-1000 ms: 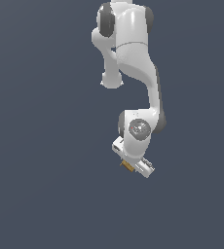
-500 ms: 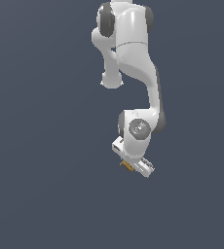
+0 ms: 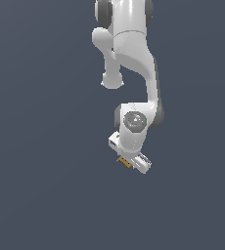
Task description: Pick up the object and move it to a goal position.
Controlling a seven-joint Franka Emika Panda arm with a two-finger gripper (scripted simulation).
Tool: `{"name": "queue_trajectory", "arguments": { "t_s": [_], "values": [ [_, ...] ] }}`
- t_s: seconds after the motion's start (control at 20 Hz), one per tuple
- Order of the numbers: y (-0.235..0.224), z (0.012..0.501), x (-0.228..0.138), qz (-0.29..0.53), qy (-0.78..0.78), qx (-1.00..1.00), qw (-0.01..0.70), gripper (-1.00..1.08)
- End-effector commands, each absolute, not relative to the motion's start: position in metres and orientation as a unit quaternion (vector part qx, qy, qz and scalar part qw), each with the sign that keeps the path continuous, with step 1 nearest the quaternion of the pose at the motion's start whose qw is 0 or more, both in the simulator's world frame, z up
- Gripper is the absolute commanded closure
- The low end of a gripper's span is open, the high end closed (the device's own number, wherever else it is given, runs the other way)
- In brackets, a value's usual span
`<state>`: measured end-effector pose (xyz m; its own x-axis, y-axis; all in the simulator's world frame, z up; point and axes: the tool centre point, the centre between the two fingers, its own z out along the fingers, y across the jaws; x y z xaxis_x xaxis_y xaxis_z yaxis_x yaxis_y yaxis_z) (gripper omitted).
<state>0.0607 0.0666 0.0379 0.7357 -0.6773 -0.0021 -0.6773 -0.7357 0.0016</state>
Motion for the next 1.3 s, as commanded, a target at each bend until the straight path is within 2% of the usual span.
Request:
{"name": "queue_trajectory", "arguments": {
  "t_s": [0.0, 0.9, 1.25],
  "values": [
    [0.057, 0.052, 0.057, 0.000, -0.364, 0.931, 0.000, 1.08],
    [-0.048, 0.213, 0.005, -0.001, -0.364, 0.931, -0.001, 1.08],
    [-0.079, 0.261, -0.007, 0.000, -0.364, 0.931, 0.000, 1.08]
  ]
}}
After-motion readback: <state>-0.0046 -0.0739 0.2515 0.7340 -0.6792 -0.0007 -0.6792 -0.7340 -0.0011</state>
